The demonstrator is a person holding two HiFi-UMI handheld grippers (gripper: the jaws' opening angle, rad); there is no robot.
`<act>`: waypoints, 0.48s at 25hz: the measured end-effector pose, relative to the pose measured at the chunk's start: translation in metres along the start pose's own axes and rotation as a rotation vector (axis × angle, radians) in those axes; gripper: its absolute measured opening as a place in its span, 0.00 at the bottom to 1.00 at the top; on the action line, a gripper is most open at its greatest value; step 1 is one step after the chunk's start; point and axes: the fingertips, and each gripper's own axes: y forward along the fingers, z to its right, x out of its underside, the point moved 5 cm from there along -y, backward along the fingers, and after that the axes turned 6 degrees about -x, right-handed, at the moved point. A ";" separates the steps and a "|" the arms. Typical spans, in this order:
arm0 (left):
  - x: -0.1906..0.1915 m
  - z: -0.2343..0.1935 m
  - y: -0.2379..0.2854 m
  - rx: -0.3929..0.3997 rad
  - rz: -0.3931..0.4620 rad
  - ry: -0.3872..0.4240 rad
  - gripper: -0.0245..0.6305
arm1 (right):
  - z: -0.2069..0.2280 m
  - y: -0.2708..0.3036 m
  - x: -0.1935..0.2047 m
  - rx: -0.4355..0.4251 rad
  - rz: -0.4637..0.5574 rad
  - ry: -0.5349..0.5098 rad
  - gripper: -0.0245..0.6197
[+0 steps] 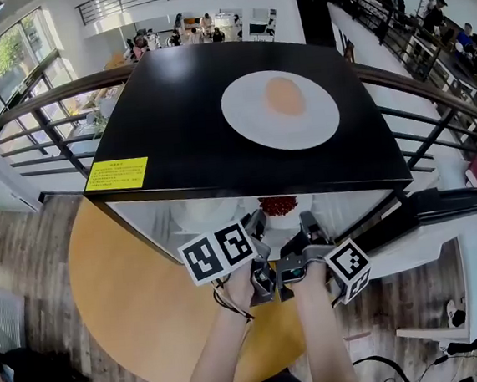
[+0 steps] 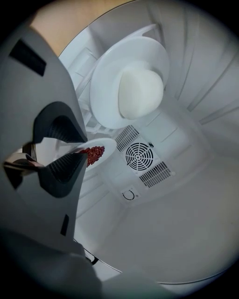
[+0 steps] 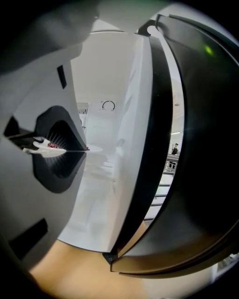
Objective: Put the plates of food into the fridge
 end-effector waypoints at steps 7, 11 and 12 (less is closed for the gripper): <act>-0.001 0.000 -0.001 -0.015 -0.013 0.030 0.12 | -0.001 0.002 0.001 -0.013 0.020 0.006 0.07; -0.005 -0.004 -0.004 -0.022 -0.012 0.061 0.13 | -0.002 0.001 -0.002 -0.007 0.039 -0.022 0.07; -0.007 -0.007 -0.006 -0.036 -0.001 0.071 0.13 | -0.002 0.001 -0.004 -0.003 0.042 -0.041 0.07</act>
